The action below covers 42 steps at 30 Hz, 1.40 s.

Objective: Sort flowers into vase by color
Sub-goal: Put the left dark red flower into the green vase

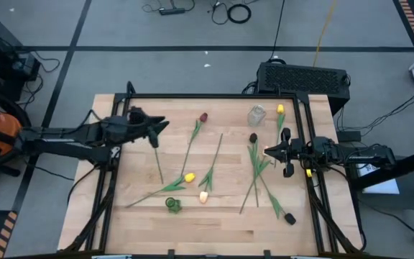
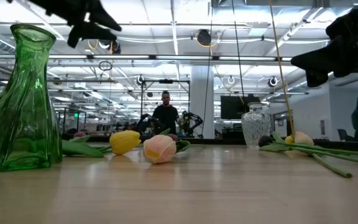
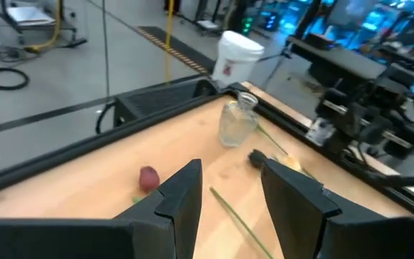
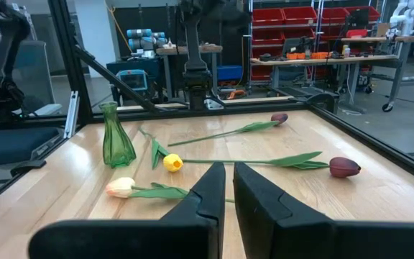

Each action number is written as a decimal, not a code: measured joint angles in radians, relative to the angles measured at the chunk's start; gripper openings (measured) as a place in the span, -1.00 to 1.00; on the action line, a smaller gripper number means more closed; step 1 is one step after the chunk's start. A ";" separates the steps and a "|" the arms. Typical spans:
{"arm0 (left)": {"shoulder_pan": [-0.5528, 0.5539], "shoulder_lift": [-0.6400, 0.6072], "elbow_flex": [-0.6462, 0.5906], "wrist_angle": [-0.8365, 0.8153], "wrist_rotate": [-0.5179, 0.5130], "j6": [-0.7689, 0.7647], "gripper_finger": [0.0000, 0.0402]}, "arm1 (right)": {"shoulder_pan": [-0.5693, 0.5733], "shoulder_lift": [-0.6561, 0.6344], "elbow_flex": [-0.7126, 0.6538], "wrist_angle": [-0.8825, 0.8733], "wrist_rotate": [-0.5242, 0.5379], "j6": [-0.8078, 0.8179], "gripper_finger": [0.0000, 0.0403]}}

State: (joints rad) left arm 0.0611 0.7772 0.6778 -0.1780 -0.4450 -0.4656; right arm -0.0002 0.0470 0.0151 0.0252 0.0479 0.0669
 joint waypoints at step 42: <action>0.332 0.572 0.335 -0.837 0.165 -0.495 -0.19 | 0.000 0.000 0.000 0.000 0.000 0.000 -0.88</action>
State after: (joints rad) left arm 0.3934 1.3494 1.0130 -1.0153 -0.2800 -0.9607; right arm -0.0002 0.0467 0.0150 0.0250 0.0479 0.0669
